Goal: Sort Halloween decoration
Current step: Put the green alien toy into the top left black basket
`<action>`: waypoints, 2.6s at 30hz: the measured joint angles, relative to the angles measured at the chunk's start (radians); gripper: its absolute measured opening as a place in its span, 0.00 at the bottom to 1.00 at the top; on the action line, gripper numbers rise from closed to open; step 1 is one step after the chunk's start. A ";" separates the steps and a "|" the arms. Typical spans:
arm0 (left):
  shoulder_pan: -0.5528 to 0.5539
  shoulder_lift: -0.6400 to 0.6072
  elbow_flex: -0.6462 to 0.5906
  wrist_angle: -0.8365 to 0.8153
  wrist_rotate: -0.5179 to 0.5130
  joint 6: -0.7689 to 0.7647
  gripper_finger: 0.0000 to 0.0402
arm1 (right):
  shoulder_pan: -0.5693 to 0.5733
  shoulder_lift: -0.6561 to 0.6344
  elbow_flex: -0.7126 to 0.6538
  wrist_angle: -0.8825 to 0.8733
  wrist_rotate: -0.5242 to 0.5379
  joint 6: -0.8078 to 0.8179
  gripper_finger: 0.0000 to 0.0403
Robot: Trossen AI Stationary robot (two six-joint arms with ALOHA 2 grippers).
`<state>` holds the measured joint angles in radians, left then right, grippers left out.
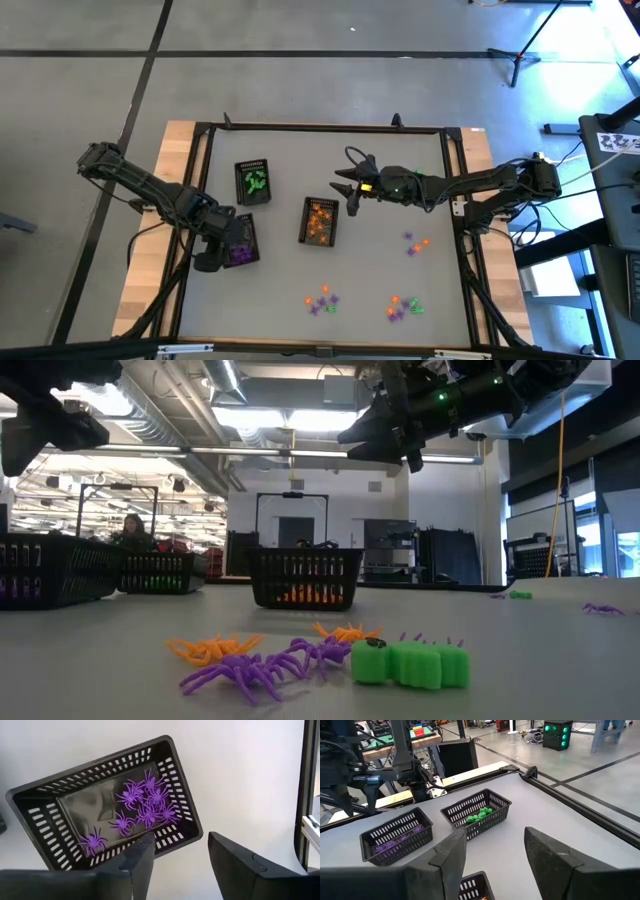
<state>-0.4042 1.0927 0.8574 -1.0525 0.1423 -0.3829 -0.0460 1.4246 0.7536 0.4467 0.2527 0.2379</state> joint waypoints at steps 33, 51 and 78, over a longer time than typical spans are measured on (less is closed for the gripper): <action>0.145 0.001 0.248 -0.048 -0.066 0.327 0.45 | -0.402 -0.116 0.032 -1.041 -0.053 0.136 0.49; 0.139 0.007 0.247 -0.043 -0.052 0.253 0.44 | -0.741 -0.116 -0.162 -1.016 -0.062 0.170 0.49; 0.139 0.007 0.247 -0.030 -0.045 0.288 0.44 | -0.746 -0.114 -0.308 -0.764 -0.035 0.084 0.03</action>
<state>-0.2649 1.0997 1.1042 -1.0828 0.0975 -0.0944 -0.7921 1.3105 0.4458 -0.3172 0.2173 0.3221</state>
